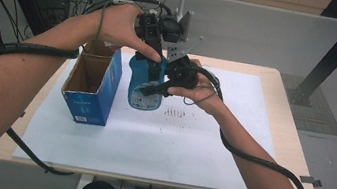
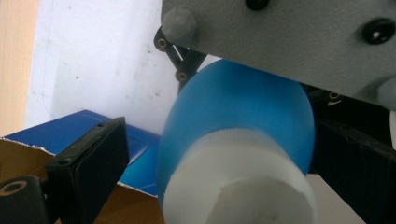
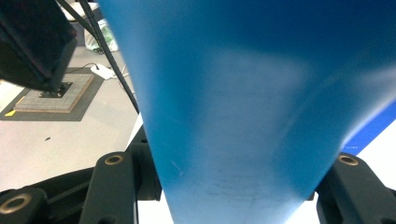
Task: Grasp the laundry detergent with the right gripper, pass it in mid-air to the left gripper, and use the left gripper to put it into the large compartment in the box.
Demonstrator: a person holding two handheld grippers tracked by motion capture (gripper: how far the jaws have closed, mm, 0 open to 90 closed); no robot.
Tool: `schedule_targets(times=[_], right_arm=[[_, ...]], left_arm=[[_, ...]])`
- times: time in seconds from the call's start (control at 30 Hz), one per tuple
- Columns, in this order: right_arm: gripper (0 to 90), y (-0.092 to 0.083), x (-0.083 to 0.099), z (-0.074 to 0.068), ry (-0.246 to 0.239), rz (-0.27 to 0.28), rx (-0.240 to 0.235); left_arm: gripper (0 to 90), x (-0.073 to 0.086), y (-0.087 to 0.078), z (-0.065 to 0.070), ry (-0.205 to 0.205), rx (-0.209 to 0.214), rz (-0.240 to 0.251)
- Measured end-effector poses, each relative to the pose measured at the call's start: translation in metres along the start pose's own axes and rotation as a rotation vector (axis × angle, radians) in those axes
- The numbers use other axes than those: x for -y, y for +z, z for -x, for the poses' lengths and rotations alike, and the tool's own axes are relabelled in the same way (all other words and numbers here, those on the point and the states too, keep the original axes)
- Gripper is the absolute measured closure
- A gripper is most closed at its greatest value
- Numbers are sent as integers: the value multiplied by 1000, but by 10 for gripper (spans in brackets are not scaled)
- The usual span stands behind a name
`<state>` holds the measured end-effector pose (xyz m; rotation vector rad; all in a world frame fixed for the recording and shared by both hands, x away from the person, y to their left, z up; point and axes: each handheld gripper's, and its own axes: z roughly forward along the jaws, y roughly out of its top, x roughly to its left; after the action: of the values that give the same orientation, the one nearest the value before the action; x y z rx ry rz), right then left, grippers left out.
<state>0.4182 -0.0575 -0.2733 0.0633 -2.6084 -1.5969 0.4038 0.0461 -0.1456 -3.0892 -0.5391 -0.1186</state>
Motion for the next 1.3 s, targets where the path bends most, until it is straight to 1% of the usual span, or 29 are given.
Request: schedule_targets(times=[0.13, 0.37, 0.47, 0.5, 0.6, 0.93, 1.23, 1.3], right_arm=[[436, 0, 0, 0, 2, -4, -2], [436, 1, -1, 0, -17, 16, -1], [436, 0, -2, 0, -14, 13, -1], [436, 0, -2, 0, -21, 13, 0], [436, 0, -2, -1, -14, 16, -4], [436, 1, -2, -1, -22, 13, 1], [436, 0, -4, -3, -30, 17, -10], [436, 0, -4, -3, -30, 17, -5]], left_arm=[[55, 0, 1, 0, -2, 3, -4], [56, 2, 2, 0, -3, 4, -2], [56, 2, 2, 0, -6, 2, -1], [56, 2, 2, 0, -6, 4, -2], [56, 3, 3, 0, -7, 3, -1], [57, 1, 3, 1, -5, 1, -3], [57, 1, 3, 1, 0, 2, -4], [57, 1, 3, 1, 0, 3, -5]])
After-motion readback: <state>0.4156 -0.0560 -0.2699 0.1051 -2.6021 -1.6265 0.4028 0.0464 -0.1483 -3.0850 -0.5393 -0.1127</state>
